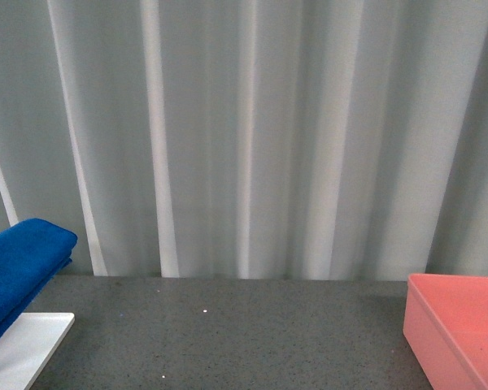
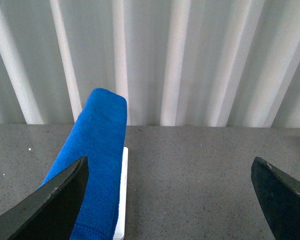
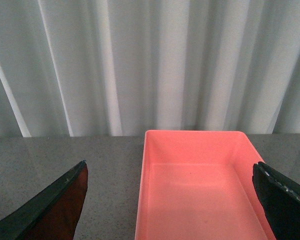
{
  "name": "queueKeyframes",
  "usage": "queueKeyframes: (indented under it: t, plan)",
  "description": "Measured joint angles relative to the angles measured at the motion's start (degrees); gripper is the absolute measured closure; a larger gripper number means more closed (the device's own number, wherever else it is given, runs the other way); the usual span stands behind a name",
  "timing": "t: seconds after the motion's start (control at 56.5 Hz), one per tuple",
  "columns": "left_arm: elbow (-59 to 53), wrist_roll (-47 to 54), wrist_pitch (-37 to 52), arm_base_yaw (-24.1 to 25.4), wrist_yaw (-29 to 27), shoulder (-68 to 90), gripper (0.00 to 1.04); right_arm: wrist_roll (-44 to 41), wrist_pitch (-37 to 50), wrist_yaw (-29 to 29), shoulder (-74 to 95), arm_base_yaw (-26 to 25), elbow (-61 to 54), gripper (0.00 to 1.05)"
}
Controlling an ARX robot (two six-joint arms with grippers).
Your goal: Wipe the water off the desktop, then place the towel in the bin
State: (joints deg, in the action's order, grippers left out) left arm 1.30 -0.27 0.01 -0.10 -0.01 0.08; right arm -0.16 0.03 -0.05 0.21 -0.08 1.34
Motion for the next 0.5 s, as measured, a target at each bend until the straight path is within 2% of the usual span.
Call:
queueKeyframes:
  t: [0.372,0.46,0.496]
  plan:
    - [0.0,0.0,-0.02,0.0,0.0,0.02,0.07,0.0,0.0,0.0,0.0,0.0,0.0,0.07]
    - [5.6,-5.22,-13.35,0.35,2.14,9.01,0.07,0.0,0.0,0.0,0.0,0.0,0.0,0.07]
    - [7.93,-7.67,-15.43,0.76,3.17,15.58,0.07,0.0,0.0,0.0,0.0,0.0,0.0,0.07]
